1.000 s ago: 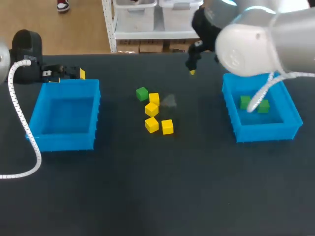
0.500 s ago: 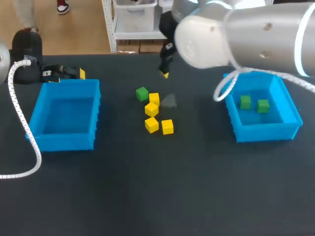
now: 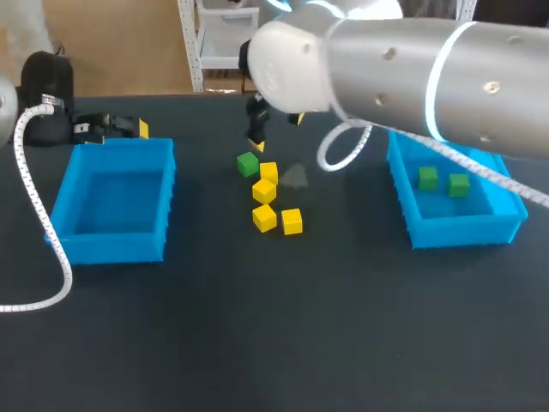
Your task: Put the green cubes in the right bin and the yellow cubes in the left bin.
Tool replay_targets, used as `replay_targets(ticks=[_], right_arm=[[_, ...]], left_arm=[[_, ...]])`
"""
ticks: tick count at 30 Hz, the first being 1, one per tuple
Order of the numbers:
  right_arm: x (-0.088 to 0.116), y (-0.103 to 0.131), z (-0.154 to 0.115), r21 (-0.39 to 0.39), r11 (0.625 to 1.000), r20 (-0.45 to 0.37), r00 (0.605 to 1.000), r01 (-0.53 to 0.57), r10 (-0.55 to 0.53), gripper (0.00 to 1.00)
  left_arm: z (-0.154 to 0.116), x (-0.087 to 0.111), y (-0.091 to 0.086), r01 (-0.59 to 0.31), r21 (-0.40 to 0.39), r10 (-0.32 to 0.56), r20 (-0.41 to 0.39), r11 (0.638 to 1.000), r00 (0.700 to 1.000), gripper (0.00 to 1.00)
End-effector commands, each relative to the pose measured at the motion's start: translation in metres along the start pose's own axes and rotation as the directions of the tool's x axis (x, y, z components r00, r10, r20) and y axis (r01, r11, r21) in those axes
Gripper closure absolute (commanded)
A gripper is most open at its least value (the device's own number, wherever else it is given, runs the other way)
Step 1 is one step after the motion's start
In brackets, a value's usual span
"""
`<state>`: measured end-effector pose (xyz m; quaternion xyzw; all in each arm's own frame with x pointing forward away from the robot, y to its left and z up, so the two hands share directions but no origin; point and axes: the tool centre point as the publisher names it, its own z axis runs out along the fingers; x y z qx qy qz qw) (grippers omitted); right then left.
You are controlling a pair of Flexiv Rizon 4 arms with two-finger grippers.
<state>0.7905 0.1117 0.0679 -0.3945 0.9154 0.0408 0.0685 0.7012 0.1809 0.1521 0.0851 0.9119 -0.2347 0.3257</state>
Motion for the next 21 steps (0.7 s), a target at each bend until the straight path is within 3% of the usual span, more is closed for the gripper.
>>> replay_targets(ticks=[1, 21], right_arm=[[-0.013, 0.0, 0.012, -0.011, 1.0, -0.085, 0.996, 0.002, -0.003, 0.0], [-0.039, 0.025, 0.05, -0.043, 0.996, -0.118, 0.991, -0.076, 0.071, 0.0]], left_arm=[[0.0, 0.001, 0.002, -0.002, 0.009, 0.002, 0.005, 1.0, 1.0, 0.0], [0.0, 0.001, 0.002, -0.002, 0.009, 0.002, 0.005, 1.0, 1.0, 0.0]])
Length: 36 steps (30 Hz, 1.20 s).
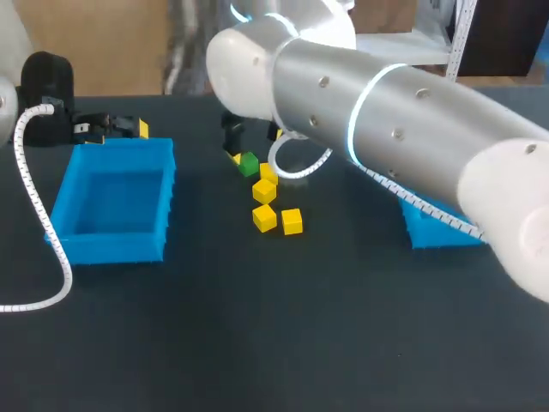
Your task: Put the green cubes in the right bin and the yellow cubes in the left bin.
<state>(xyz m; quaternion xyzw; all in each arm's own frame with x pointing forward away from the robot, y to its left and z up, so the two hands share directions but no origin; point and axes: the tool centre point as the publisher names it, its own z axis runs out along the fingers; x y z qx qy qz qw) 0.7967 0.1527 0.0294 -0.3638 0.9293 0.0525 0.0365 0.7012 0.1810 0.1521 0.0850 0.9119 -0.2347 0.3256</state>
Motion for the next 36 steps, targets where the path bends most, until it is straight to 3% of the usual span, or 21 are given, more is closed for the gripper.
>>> replay_targets(ticks=[1, 21, 22, 23, 26, 29, 36], right_arm=[[-0.012, 0.003, 0.007, -0.005, 1.0, -0.07, 0.998, -0.008, 0.007, 0.0], [-0.02, 0.006, 0.037, 0.027, 0.998, -0.095, 0.994, -0.051, 0.053, 0.02], [-0.02, 0.005, 0.037, 0.032, 0.998, -0.098, 0.994, -0.05, 0.053, 0.42], [-0.019, 0.005, 0.038, 0.033, 0.998, -0.099, 0.994, -0.05, 0.053, 0.53], [-0.015, 0.005, 0.04, 0.034, 0.998, -0.104, 0.993, -0.05, 0.053, 0.56], [-0.013, 0.005, 0.042, 0.033, 0.998, -0.108, 0.993, -0.052, 0.055, 0.72], [-0.01, 0.003, 0.044, 0.039, 0.998, -0.113, 0.992, -0.056, 0.06, 0.93]], left_arm=[[0.0, 0.001, 0.002, -0.002, 0.009, 0.002, 0.005, 1.0, 1.0, 0.0], [0.0, 0.001, 0.002, -0.002, 0.009, 0.002, 0.005, 1.0, 1.0, 0.0], [0.0, 0.001, 0.002, -0.002, 0.009, 0.002, 0.005, 1.0, 1.0, 0.0], [0.0, 0.001, 0.002, -0.002, 0.009, 0.002, 0.005, 1.0, 1.0, 0.0], [0.0, 0.001, 0.002, -0.002, 0.009, 0.002, 0.005, 1.0, 1.0, 0.0], [0.0, 0.001, 0.002, -0.002, 0.009, 0.002, 0.005, 1.0, 1.0, 0.0], [0.0, 0.001, 0.002, -0.002, 0.009, 0.002, 0.005, 1.0, 1.0, 0.0]])
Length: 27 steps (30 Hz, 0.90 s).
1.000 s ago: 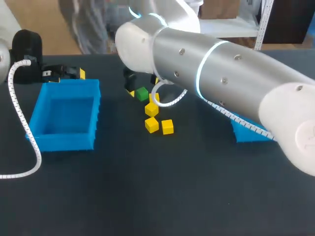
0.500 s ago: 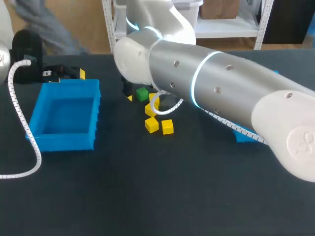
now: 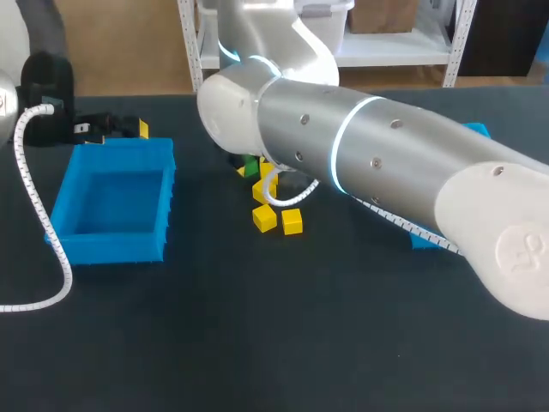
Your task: Put the green cubes in the right bin and the yellow cubes in the left bin.
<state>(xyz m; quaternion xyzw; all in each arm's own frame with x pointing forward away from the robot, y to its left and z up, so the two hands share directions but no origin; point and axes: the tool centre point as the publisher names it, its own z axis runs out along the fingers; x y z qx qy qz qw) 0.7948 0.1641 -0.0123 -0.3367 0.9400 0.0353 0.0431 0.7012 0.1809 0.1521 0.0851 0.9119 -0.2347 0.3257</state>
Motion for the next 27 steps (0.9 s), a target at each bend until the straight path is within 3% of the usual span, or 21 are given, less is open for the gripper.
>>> replay_targets(ticks=[1, 3, 11, 27], right_arm=[[-0.007, -0.003, 0.001, 0.001, 1.0, -0.117, 0.993, 0.0, 0.0, 0.95], [-0.006, -0.004, 0.0, 0.005, 1.0, -0.116, 0.993, 0.0, 0.001, 1.0], [0.003, -0.011, -0.02, 0.02, 1.0, -0.079, 0.997, -0.015, 0.016, 1.0], [0.03, -0.062, -0.09, 0.048, 0.993, 0.079, 0.992, -0.105, 0.101, 1.0]], left_arm=[[0.0, 0.001, 0.002, -0.002, 0.009, 0.002, 0.005, 1.0, 1.0, 0.0], [0.0, 0.001, 0.002, -0.002, 0.009, 0.002, 0.005, 1.0, 1.0, 0.0], [0.0, 0.001, 0.002, -0.002, 0.009, 0.002, 0.005, 1.0, 1.0, 0.0], [0.0, 0.001, 0.002, -0.002, 0.009, 0.002, 0.005, 1.0, 1.0, 0.0]])
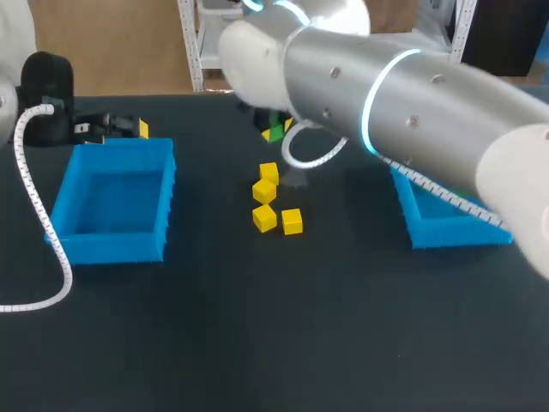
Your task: Put the green cubes in the right bin and the yellow cubes in the left bin.
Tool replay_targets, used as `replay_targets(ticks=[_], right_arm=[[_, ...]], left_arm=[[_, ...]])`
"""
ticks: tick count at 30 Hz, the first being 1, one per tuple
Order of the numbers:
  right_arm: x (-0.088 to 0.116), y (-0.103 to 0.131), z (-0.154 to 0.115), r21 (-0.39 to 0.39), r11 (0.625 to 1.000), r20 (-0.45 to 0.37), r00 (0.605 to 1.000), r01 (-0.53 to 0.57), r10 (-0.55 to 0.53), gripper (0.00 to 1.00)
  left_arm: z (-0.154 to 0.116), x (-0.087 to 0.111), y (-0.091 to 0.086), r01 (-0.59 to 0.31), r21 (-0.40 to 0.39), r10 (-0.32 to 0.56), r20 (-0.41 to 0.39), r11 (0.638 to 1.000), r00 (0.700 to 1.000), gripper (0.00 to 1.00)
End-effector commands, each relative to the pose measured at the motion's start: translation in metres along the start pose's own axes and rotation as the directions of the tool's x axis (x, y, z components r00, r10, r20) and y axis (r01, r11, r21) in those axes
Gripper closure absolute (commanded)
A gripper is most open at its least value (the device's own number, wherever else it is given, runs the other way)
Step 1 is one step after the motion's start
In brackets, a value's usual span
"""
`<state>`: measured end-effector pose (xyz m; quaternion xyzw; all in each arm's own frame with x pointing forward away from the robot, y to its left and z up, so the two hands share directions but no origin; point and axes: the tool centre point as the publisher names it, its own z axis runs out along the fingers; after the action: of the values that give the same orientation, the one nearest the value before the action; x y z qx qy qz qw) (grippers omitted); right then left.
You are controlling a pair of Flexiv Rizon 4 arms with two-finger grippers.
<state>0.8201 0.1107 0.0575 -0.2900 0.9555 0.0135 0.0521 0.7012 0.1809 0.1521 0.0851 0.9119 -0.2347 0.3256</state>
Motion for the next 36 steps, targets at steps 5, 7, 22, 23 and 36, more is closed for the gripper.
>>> replay_targets(ticks=[5, 7, 22, 23, 36], right_arm=[[0.038, -0.035, -0.034, 0.003, 0.998, 0.113, 0.992, -0.056, 0.056, 1.0], [0.047, -0.045, -0.039, 0.004, 0.997, 0.127, 0.989, -0.08, 0.079, 1.0], [0.126, -0.13, -0.065, 0.016, 0.963, 0.193, 0.946, -0.269, 0.261, 1.0], [0.132, -0.135, -0.066, 0.017, 0.959, 0.195, 0.942, -0.282, 0.273, 1.0], [0.189, -0.181, -0.072, 0.004, 0.906, 0.221, 0.884, -0.424, 0.412, 1.0]], left_arm=[[0.0, 0.001, 0.002, -0.002, 0.009, 0.002, 0.005, 1.0, 1.0, 0.0], [0.0, 0.001, 0.002, -0.002, 0.009, 0.002, 0.005, 1.0, 1.0, 0.0], [0.0, 0.001, 0.002, -0.002, 0.009, 0.002, 0.005, 1.0, 1.0, 0.0], [0.0, 0.001, 0.002, -0.002, 0.009, 0.002, 0.005, 1.0, 1.0, 0.0], [0.0, 0.001, 0.002, -0.002, 0.009, 0.002, 0.005, 1.0, 1.0, 0.0]])
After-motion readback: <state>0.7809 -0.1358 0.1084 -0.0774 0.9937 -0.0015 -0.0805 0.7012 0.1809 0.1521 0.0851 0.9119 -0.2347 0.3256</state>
